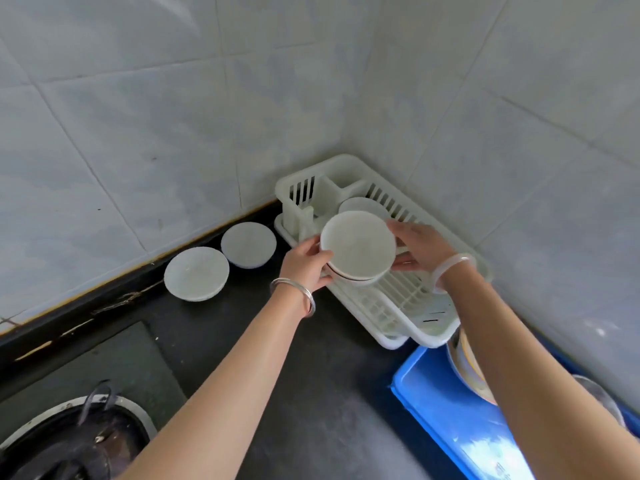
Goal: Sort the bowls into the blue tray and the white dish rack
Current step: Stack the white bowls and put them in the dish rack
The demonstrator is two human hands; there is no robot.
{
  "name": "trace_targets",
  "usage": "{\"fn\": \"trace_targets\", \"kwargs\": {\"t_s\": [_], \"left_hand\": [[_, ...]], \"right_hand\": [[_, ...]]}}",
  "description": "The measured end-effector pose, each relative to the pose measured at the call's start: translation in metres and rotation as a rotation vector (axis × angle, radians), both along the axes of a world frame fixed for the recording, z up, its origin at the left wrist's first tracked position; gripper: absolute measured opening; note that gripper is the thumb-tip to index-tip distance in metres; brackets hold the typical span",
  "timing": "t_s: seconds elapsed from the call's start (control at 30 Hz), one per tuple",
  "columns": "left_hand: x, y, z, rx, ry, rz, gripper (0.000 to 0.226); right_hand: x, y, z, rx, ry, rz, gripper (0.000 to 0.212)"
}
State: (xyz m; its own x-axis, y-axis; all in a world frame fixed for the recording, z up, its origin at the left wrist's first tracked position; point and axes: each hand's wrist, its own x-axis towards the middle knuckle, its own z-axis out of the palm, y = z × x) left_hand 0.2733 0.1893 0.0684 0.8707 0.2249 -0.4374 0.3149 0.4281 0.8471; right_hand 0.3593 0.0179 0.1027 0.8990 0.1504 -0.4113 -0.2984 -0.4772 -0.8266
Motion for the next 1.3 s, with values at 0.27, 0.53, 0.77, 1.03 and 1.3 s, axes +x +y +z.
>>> {"fn": "trace_targets", "kwargs": {"t_s": [0.27,0.53,0.77,1.03,1.3], "left_hand": [[0.077,-0.082,-0.011,0.047,0.091,-0.21,0.04],[0.114,-0.119,-0.046,0.172,0.219,-0.319,0.049],[0.128,-0.127,-0.06,0.203,0.285,-0.398,0.047],[0.133,-0.126,-0.069,0.192,0.305,-0.454,0.049],[0.132,-0.127,-0.075,0.213,0.285,-0.449,0.052]], "right_hand": [[0.05,-0.086,-0.023,-0.09,-0.034,-0.148,0.036],[0.076,-0.105,-0.06,-0.233,0.069,-0.099,0.044],[0.089,-0.108,-0.078,-0.428,0.093,0.028,0.071],[0.094,-0.114,-0.089,-0.608,0.027,0.121,0.061],[0.084,-0.12,-0.092,-0.791,-0.149,0.179,0.036]]}}
